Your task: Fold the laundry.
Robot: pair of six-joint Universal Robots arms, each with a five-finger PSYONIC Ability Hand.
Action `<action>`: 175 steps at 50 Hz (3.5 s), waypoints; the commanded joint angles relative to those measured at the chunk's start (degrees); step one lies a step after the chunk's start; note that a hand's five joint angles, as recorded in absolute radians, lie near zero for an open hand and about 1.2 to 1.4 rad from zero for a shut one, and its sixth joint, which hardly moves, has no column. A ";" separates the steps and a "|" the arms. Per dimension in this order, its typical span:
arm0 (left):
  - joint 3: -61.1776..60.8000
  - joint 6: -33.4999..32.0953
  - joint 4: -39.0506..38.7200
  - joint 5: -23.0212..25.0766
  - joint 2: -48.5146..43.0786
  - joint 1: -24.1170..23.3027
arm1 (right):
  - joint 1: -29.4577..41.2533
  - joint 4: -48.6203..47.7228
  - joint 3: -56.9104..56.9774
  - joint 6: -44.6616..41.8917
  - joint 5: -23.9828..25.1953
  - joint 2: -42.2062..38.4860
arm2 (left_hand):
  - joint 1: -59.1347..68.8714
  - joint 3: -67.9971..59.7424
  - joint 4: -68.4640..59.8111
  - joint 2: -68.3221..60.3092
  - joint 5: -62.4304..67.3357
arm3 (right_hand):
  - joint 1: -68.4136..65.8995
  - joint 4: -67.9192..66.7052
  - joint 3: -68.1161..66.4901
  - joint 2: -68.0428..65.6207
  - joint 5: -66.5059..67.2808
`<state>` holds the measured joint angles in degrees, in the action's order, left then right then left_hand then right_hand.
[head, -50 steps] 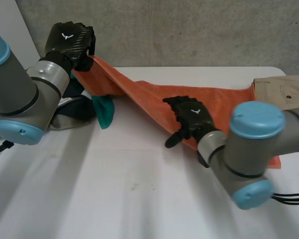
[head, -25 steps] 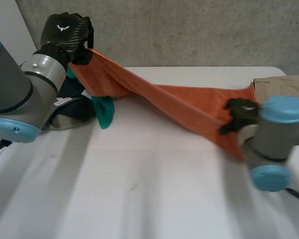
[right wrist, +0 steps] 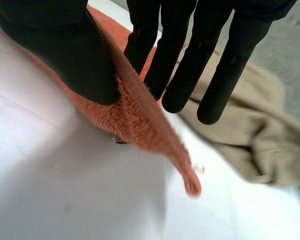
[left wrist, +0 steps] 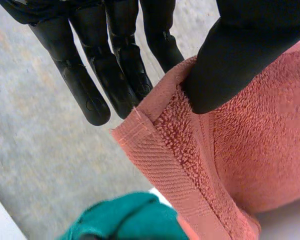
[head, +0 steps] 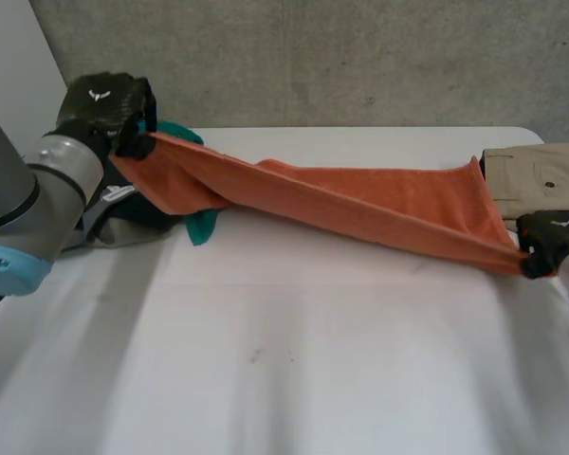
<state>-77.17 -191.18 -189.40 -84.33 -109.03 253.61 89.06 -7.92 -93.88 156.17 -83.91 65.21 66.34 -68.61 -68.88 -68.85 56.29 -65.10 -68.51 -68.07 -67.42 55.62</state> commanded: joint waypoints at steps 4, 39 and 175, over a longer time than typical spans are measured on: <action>-11.22 -11.54 19.73 0.66 12.32 3.29 | -6.09 20.47 -0.42 -26.25 2.18 18.89 | 13.66 -11.39 -11.12 -11.15 13.71 | -14.90 -11.49 -11.93 -12.58 14.38; -7.67 -29.26 9.33 -1.62 -4.50 -0.66 | -2.32 9.61 4.23 -30.49 2.44 4.15 | 13.66 -11.39 -11.12 -11.15 13.71 | -14.90 -11.49 -11.93 -12.58 14.38; -12.12 -16.68 -11.96 -7.87 -1.11 -20.70 | 21.84 -15.35 -6.49 -21.17 0.06 3.70 | -54.94 57.22 57.49 57.46 -54.90 | -14.90 -11.49 -11.93 -12.58 14.38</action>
<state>-88.29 -207.76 -201.47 -92.21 -112.13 232.56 99.65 -14.63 -103.76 134.25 -83.81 68.20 11.03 -12.26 -11.67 -11.89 2.88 -59.21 -68.55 -68.15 -66.90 56.44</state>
